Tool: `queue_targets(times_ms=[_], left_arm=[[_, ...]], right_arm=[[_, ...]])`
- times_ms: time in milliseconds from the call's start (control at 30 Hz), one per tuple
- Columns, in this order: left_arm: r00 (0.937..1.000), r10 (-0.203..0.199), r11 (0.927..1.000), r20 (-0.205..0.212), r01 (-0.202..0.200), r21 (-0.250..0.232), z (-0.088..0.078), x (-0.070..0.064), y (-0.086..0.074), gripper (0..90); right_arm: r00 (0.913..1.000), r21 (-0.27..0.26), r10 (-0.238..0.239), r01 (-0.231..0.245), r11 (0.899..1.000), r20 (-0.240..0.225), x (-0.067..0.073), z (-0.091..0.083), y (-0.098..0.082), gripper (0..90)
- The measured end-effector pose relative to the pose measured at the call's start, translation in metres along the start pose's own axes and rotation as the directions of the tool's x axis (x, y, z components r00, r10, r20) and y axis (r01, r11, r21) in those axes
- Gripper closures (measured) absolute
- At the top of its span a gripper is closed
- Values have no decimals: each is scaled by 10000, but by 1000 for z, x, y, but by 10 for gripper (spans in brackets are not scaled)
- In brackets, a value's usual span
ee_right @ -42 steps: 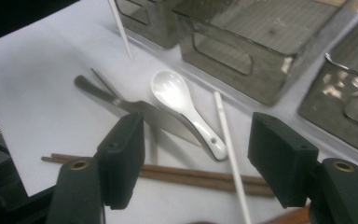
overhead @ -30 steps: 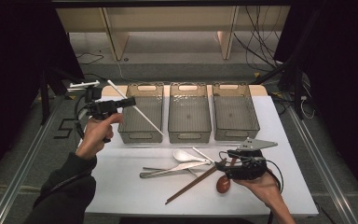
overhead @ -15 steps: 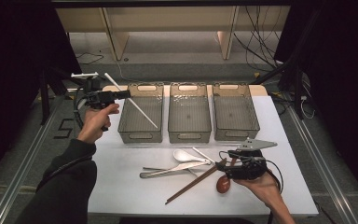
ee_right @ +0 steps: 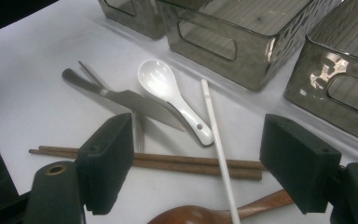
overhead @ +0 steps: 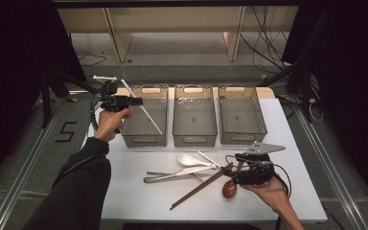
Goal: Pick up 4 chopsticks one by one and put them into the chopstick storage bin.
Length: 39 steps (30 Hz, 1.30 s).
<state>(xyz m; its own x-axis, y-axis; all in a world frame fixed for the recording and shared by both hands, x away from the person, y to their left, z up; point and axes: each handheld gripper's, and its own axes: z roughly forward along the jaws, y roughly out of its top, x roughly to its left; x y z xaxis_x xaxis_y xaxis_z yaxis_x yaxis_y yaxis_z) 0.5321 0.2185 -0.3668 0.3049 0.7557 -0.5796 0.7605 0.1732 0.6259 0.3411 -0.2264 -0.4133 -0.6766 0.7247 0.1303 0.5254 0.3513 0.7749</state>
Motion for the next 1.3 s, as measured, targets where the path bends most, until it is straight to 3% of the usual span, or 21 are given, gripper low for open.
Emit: queue_targets(times_ms=[467,500,533,567,600,633,700,800,1067,1167,1300], left_arm=[[9976,-151,9982,-673,189,564,28,3,-7,811],[9968,-133,9983,-789,177,551,29,2,-7,756],[9959,-105,9982,-898,157,574,29,2,-7,756],[9950,-115,9981,-994,175,598,30,2,-6,675],[9934,-69,9979,-1145,142,629,31,1,-6,675],[9911,2,9974,-1333,93,709,32,-1,-6,552],[9867,210,9956,-1615,-60,932,36,-3,-5,465],[9797,479,9919,-1945,-237,1250,42,-6,-5,404],[9826,477,9918,-1795,-253,1252,44,-9,-7,332],[9895,441,9941,-1379,-298,1044,37,-14,-10,288],[9958,712,9954,-569,-672,689,21,-25,-17,261]], right_arm=[[10000,26,49,-49,10000,-53,0,0,-1,268],[10000,33,45,-45,10000,-62,0,1,-1,268],[10000,33,45,-45,10000,-62,0,1,-1,268],[10000,58,49,-49,10000,-69,0,1,-1,268],[10000,58,49,-49,10000,-69,0,1,-1,268],[10000,64,46,-46,10000,-63,0,1,-1,268],[10000,90,13,-12,10000,-79,0,2,-1,269],[10000,98,22,-22,9999,-83,1,2,-1,269],[10000,55,65,-65,10000,-71,0,0,-1,269],[10000,96,71,-71,9999,-20,-1,-1,-1,269],[9999,237,94,-96,9997,48,-3,-1,-1,269]])
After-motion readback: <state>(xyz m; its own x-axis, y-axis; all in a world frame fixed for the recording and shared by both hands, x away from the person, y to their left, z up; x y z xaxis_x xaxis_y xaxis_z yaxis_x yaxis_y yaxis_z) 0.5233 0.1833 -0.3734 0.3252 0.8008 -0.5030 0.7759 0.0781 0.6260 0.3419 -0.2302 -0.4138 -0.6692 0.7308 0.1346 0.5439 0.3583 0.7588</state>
